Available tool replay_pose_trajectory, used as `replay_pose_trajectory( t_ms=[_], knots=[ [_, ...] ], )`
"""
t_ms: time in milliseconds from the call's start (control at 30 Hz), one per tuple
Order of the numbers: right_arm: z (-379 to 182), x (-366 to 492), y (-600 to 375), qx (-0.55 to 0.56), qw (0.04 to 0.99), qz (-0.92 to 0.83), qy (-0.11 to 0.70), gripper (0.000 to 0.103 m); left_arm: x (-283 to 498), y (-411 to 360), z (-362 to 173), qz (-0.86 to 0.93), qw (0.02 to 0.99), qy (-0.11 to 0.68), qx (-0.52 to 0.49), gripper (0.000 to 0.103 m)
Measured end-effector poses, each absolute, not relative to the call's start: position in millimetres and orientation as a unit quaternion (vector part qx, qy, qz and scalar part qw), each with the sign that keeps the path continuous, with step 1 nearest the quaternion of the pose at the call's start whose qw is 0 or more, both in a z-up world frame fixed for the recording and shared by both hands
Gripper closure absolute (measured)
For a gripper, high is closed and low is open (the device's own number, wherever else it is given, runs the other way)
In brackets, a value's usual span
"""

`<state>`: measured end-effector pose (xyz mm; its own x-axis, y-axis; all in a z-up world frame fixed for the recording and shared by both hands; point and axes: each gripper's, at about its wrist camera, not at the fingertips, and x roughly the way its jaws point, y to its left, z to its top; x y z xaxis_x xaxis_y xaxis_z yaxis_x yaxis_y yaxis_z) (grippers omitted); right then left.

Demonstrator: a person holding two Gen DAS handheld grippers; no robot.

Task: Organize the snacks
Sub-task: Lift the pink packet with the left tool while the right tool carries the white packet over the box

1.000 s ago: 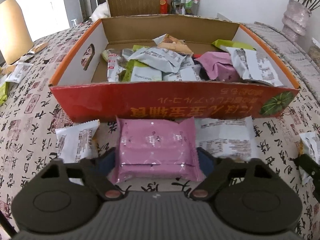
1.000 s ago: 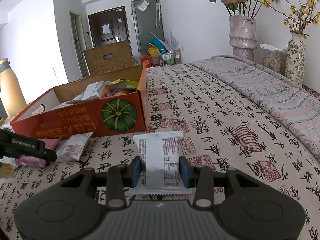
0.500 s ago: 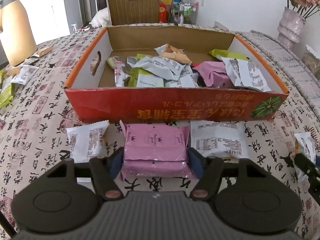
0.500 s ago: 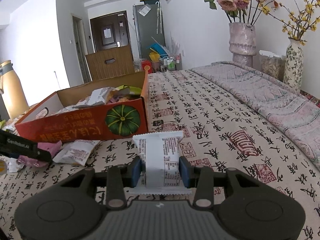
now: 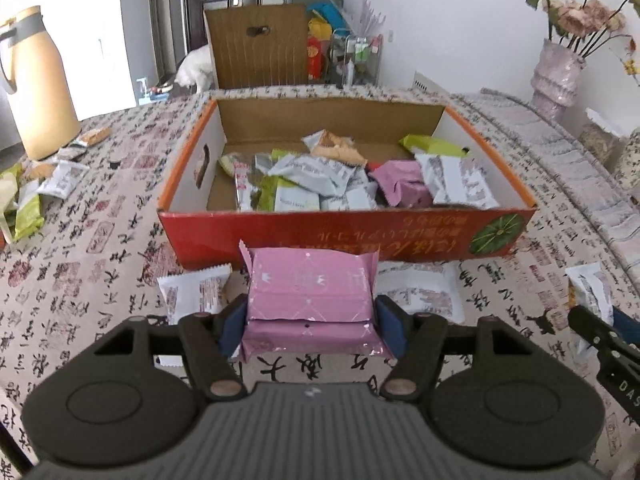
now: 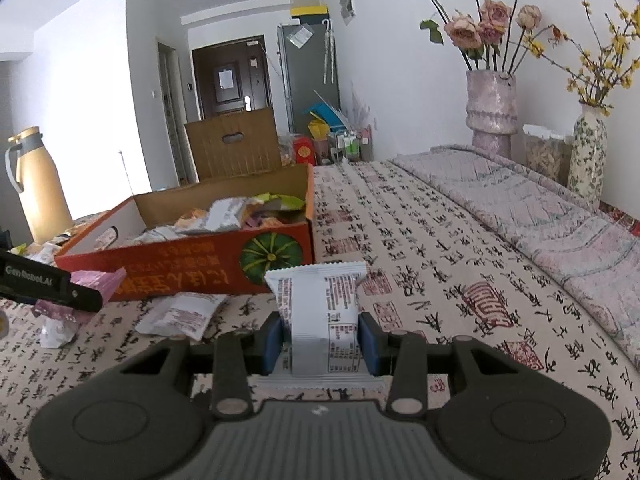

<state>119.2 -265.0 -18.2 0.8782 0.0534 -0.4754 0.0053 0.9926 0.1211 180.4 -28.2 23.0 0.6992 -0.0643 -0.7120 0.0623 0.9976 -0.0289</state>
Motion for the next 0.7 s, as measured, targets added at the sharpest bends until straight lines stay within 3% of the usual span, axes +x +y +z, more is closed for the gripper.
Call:
replay_pose_trajectory(
  t_ms=[700],
  knots=[
    [27, 181, -234, 0.03, 0.979, 0.043, 0.197, 0.064, 227, -41, 61, -0.05, 0.938, 0.342, 0.015, 0.035]
  ],
)
